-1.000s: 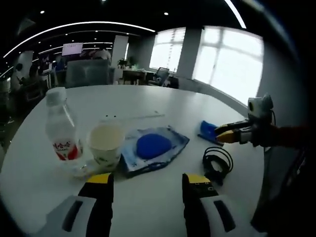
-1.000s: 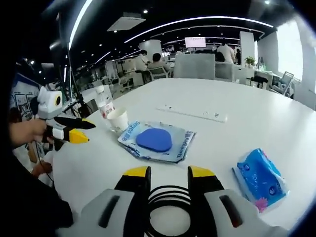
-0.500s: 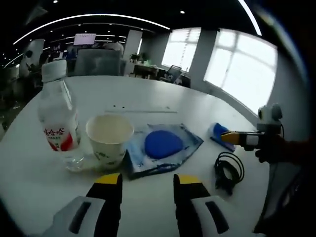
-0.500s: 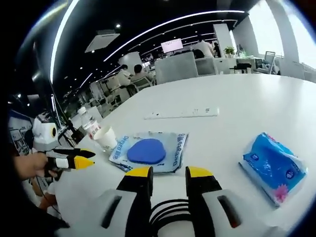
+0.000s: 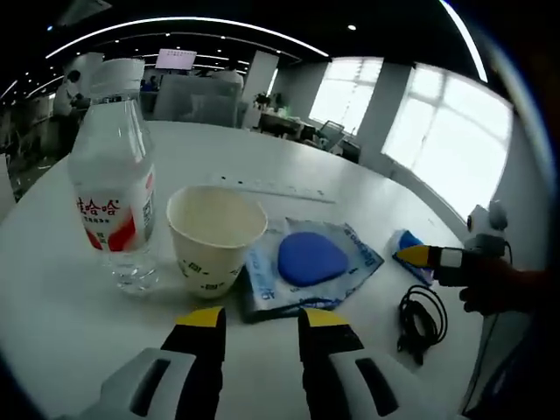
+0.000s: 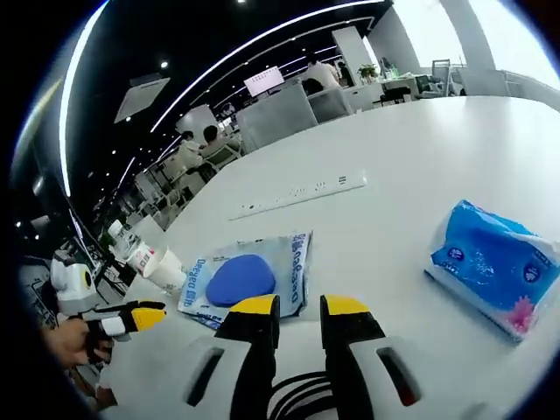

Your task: Arrange the tabletop items into an orderly group along one side of the table until the central work area is clear of visible clutter.

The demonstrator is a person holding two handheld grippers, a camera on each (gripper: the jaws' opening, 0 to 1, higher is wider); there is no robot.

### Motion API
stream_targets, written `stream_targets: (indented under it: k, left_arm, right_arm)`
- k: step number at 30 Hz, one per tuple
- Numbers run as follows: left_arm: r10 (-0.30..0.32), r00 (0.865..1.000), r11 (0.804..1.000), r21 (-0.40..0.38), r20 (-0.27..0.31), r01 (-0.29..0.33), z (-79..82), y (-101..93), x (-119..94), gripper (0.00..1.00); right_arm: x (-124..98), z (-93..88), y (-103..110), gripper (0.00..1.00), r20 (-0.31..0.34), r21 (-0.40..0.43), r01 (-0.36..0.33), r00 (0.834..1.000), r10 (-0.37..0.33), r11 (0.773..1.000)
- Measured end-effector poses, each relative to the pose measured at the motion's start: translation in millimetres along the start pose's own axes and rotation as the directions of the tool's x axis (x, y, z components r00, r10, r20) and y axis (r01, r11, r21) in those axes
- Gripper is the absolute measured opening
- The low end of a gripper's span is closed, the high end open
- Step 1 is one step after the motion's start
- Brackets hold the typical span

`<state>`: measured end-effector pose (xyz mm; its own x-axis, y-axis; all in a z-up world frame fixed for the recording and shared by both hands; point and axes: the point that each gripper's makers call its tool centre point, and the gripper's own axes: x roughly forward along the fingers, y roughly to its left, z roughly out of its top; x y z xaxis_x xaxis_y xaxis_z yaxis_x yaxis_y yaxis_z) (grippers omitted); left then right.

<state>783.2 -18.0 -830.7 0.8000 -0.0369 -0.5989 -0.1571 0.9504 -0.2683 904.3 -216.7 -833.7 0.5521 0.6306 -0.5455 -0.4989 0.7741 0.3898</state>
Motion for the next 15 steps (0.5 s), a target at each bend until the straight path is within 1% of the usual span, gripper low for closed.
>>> stream_targets:
  k: [5, 7, 10, 12, 15]
  left_arm:
    - [0.004, 1.0, 1.0, -0.025, 0.001, -0.004, -0.3, 3.8, 9.3, 0.28]
    - [0.009, 1.0, 0.999, -0.032, 0.002, -0.009, -0.8, 6.1, 12.0, 0.28]
    - [0.008, 1.0, 0.999, -0.042, -0.001, -0.008, -2.3, 7.9, 15.9, 0.27]
    - [0.016, 1.0, 0.999, -0.033, -0.006, -0.016, -4.4, 10.6, 18.5, 0.27]
    - [0.013, 1.0, 0.999, -0.042, -0.011, -0.013, -6.3, 12.4, 21.7, 0.25]
  right_arm:
    - [14.0, -3.3, -3.5, 0.15, -0.018, 0.028, 0.006, 1.0, -0.005, 1.0]
    - [12.9, -2.1, -1.8, 0.14, -0.028, 0.029, 0.005, 1.0, -0.004, 1.0]
    - [17.9, -5.8, -0.2, 0.13, -0.041, 0.029, -0.013, 0.999, 0.014, 0.999]
    - [19.9, -8.2, -1.3, 0.12, -0.058, 0.034, -0.006, 0.998, 0.008, 0.999]
    - [23.8, -8.7, -2.4, 0.11, -0.061, 0.052, -0.006, 0.998, 0.009, 0.999]
